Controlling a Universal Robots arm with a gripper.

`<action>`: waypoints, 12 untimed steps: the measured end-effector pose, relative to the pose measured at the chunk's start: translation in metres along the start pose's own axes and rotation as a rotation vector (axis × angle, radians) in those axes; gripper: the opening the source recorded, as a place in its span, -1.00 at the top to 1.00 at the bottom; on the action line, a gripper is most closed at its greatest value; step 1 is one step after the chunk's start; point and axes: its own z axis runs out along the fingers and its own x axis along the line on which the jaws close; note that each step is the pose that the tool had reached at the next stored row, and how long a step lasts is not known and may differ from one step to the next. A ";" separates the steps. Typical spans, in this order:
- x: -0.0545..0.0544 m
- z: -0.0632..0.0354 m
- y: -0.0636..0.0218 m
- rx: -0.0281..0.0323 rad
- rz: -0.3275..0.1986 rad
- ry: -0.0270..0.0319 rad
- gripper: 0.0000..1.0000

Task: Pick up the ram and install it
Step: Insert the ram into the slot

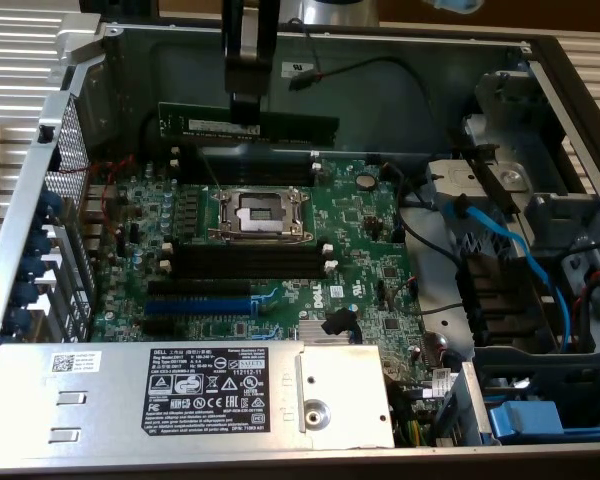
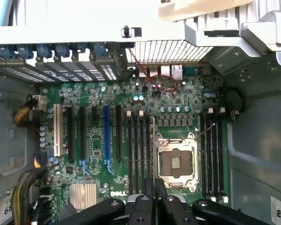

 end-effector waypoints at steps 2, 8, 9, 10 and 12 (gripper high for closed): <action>0.001 0.0036 -0.0001 -0.0002 -0.013 0.0004 0.76; 0.001 0.0162 -0.0030 -0.0006 -0.043 0.0017 0.76; 0.002 0.0180 -0.0034 -0.0006 -0.043 0.0018 0.76; 0.003 0.0197 -0.0038 -0.0006 -0.043 0.0018 0.76; 0.004 0.0227 -0.0042 0.0013 -0.043 0.0017 0.76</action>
